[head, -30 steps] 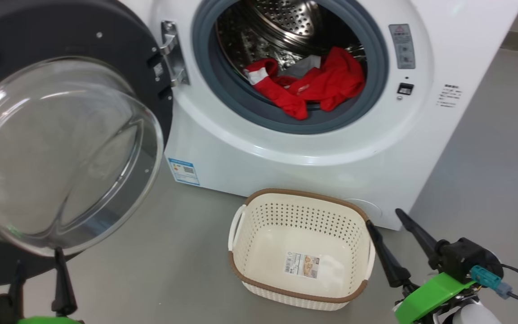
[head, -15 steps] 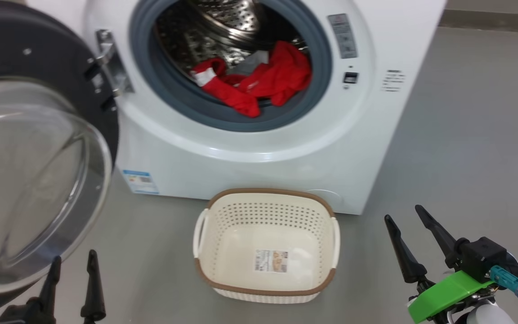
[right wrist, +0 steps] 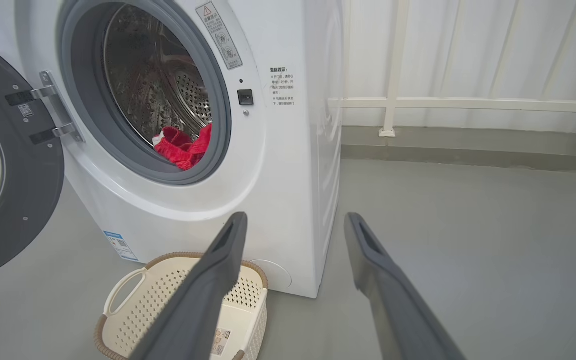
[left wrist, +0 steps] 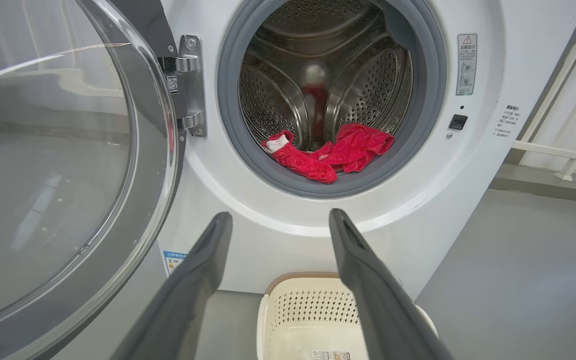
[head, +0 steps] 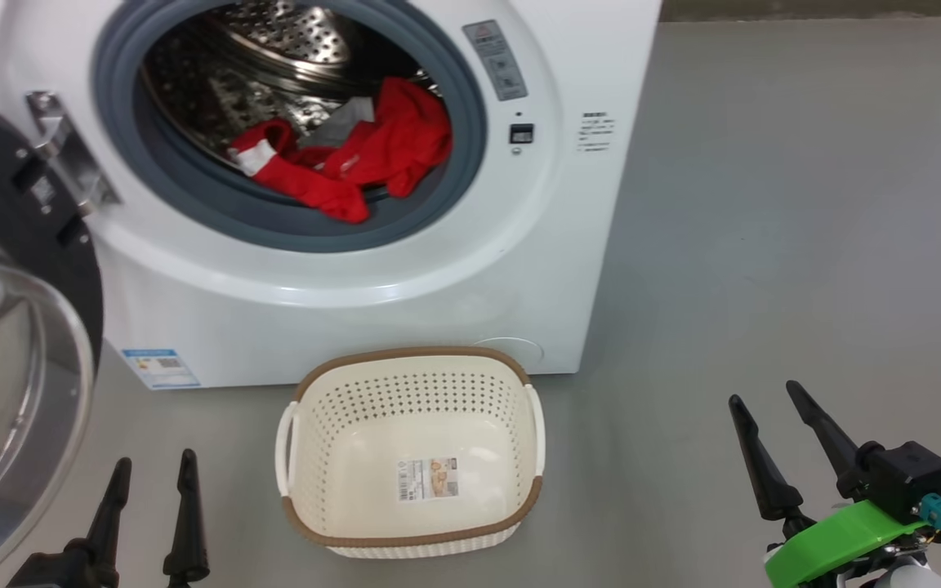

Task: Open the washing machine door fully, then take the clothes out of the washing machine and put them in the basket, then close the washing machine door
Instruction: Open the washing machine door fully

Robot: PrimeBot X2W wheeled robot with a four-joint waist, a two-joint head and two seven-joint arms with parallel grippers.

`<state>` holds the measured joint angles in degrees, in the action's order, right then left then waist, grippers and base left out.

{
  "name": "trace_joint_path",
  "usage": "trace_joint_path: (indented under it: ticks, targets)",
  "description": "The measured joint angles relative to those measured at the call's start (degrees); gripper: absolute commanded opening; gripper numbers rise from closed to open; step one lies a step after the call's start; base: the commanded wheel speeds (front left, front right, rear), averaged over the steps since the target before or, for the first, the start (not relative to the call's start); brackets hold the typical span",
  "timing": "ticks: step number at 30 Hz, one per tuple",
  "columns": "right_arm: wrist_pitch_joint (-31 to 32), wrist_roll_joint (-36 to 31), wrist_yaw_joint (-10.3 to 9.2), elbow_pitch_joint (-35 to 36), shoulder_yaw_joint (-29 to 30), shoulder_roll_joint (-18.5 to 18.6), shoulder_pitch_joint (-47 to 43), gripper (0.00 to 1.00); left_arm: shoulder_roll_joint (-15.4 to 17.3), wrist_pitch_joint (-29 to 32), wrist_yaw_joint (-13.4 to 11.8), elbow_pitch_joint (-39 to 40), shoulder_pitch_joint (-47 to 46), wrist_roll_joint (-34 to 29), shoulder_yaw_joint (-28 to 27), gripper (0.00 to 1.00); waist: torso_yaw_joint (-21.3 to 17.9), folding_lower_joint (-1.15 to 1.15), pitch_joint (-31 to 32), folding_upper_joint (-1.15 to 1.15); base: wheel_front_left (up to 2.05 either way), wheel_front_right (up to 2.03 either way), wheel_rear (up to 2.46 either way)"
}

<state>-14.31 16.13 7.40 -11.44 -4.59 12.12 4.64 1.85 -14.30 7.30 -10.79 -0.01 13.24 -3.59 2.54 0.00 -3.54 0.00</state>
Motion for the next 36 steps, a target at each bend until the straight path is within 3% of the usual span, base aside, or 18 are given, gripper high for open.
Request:
trace_joint_path:
  ticks: [16, 36]
  targets:
    - [0.00, -0.10, 0.00, 0.93, 1.65, 0.03, -0.14, 1.00, 0.04, 0.00, 0.00, 2.00, 2.29, 0.05, 0.22, 1.00, -4.53, 0.00, -0.01, 0.00, 0.00, 0.00, 0.00]
    - [0.00, -0.36, 0.00, 1.21, 2.52, -0.74, -0.14, 1.00, 0.07, 0.00, 0.00, 2.87, 2.26, 2.07, 2.09, 1.00, -4.64, 0.00, -0.79, 0.00, 0.00, 0.00, 0.00]
